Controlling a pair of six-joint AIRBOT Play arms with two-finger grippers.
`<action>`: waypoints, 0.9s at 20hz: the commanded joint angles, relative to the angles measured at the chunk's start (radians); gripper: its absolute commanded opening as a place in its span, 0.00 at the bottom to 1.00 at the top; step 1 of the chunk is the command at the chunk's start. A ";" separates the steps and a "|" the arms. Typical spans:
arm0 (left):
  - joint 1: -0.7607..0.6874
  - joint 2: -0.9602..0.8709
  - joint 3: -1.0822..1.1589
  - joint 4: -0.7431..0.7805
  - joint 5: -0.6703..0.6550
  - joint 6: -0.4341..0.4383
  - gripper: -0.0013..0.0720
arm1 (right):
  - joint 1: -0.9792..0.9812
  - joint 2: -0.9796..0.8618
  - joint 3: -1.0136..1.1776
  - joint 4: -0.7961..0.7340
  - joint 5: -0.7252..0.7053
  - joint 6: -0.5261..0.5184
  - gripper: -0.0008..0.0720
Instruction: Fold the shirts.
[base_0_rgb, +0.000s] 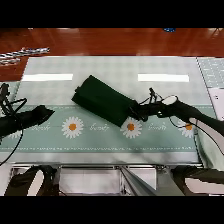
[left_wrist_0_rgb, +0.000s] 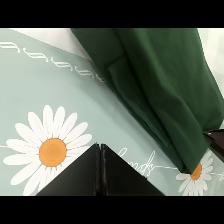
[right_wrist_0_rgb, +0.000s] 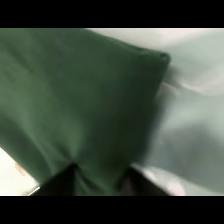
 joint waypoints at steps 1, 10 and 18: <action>-0.001 0.000 0.000 0.000 -0.010 0.000 0.04 | 0.054 -0.070 0.122 0.026 0.047 -0.093 0.03; -0.001 -0.001 0.000 0.001 -0.014 0.000 0.04 | 0.083 -0.029 0.763 -0.502 0.326 0.138 0.04; 0.000 -0.001 0.000 0.000 -0.014 0.000 0.04 | -0.085 0.004 1.252 -0.737 0.673 0.233 0.04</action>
